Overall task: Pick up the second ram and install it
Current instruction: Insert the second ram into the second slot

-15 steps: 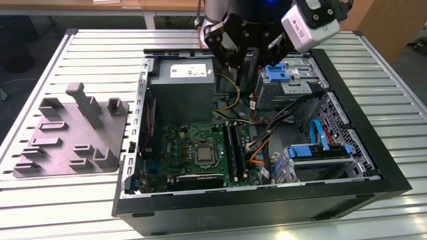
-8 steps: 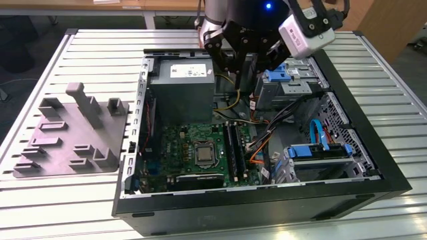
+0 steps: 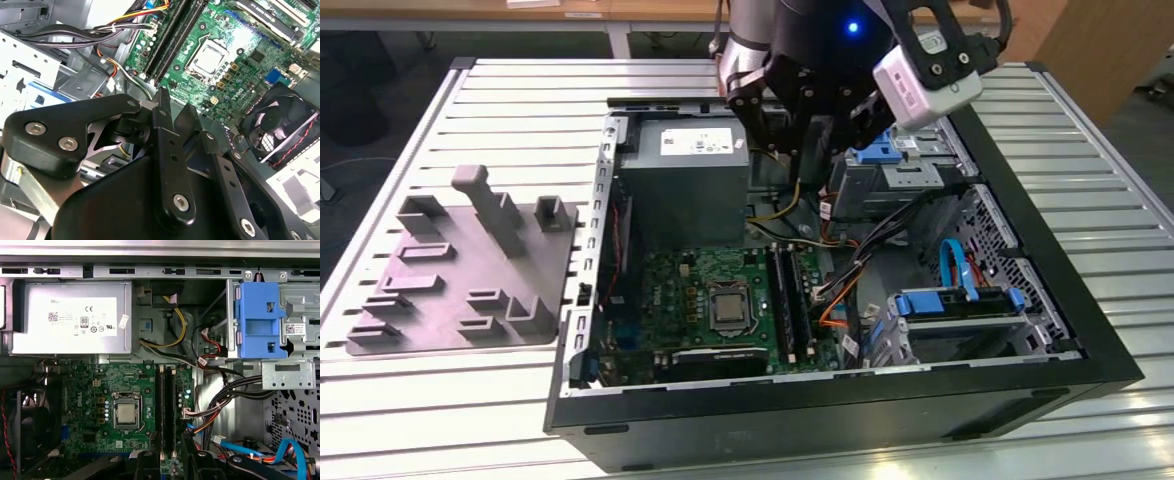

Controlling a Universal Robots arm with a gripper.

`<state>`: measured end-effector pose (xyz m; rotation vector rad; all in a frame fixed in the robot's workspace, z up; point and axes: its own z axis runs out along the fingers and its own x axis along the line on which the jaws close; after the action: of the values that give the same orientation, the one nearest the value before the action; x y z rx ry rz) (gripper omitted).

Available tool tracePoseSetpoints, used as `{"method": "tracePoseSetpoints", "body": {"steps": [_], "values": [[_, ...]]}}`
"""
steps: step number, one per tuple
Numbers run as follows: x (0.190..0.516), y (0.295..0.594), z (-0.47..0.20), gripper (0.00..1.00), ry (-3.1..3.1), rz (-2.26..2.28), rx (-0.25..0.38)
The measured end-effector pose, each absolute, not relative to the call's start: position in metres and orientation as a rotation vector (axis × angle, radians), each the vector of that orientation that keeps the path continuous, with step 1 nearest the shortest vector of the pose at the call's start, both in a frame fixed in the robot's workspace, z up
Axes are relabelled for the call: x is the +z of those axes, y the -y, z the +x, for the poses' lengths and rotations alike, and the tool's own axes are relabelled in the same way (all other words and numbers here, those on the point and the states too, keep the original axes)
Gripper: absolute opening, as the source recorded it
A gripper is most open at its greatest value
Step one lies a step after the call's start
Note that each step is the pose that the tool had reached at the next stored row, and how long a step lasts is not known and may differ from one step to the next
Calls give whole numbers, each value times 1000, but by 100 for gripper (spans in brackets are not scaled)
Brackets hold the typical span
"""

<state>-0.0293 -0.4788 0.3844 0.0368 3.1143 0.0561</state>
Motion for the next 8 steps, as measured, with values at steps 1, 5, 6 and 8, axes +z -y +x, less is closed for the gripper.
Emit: {"method": "tracePoseSetpoints", "body": {"steps": [1,5,6,8], "values": [[384,479,-29,31,-3114,37,56],[381,479,-29,31,-3115,37,56],[381,479,-29,31,-3115,37,56],[379,479,-29,31,-3115,37,56]]}}
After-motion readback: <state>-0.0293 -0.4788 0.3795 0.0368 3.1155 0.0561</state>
